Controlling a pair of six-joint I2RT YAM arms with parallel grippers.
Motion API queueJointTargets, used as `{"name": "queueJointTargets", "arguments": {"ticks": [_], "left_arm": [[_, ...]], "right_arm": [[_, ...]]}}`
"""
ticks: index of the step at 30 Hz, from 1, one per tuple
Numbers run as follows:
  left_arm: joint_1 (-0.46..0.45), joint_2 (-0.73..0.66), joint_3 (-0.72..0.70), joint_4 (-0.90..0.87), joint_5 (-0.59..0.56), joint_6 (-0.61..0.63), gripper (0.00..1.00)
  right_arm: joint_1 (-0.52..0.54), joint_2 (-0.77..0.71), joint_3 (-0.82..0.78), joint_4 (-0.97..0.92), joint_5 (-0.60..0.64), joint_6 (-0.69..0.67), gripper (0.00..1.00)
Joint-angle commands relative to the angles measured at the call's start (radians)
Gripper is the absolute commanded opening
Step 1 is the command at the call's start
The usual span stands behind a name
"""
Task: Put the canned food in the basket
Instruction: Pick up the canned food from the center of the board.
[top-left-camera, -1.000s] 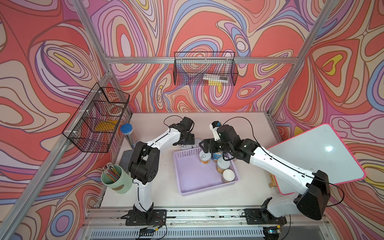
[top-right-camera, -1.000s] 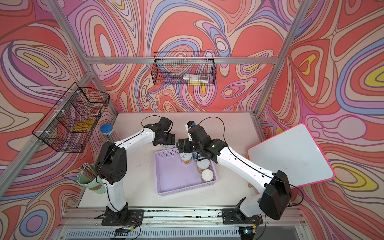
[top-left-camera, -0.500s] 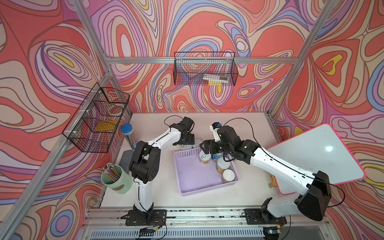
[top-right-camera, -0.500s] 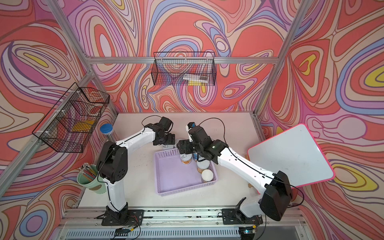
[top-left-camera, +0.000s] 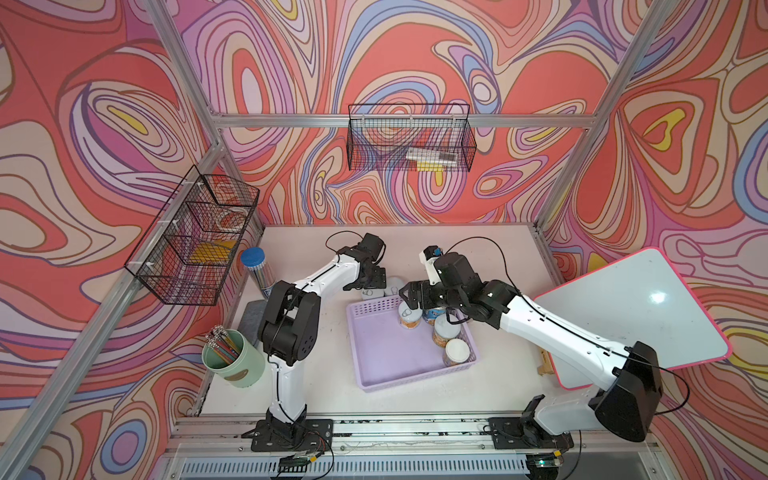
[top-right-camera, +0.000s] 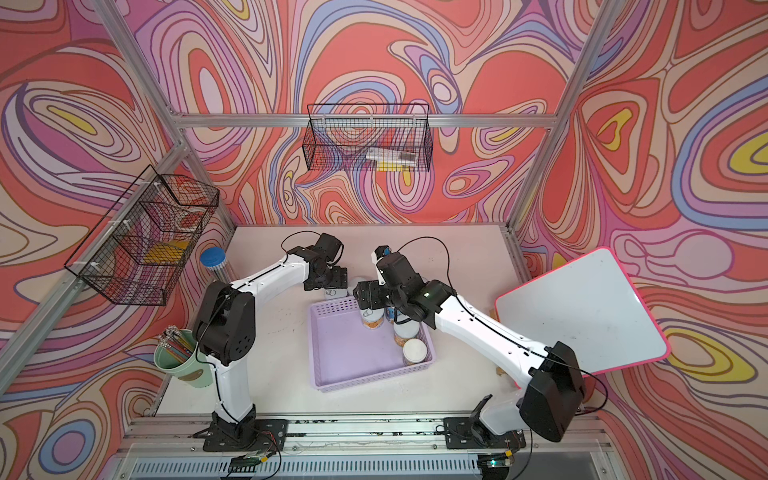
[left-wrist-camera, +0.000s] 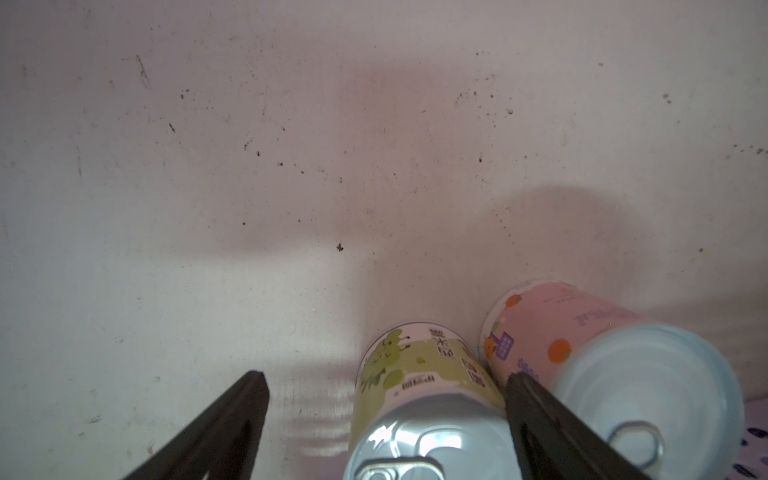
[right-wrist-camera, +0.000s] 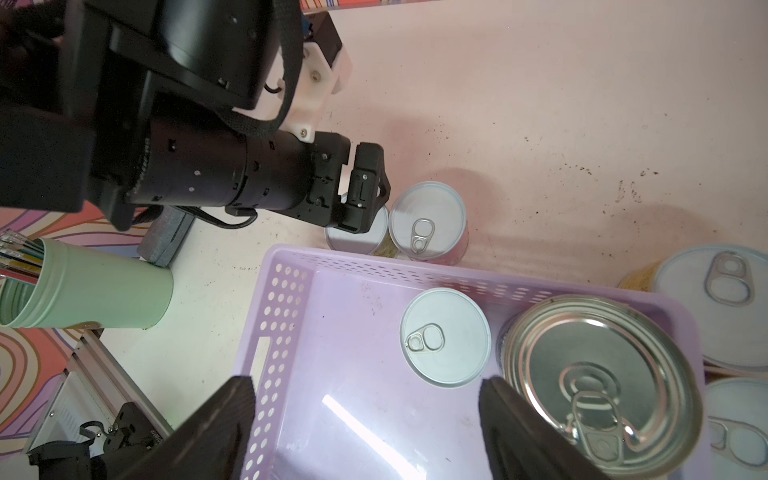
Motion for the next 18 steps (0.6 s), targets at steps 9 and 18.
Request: {"name": "queueJointTargets", "arguments": {"ticks": [9,18], "left_arm": [[0.004,0.048,0.022,-0.033,0.067,0.012,0.94],[-0.003,-0.001,-0.041,-0.055,0.1,0.024,0.95]], "right_arm": [[0.007,-0.022,-0.026,0.009,0.001,0.005,0.86],[0.009,-0.018,-0.033,0.02,-0.005,0.008,0.86]]}}
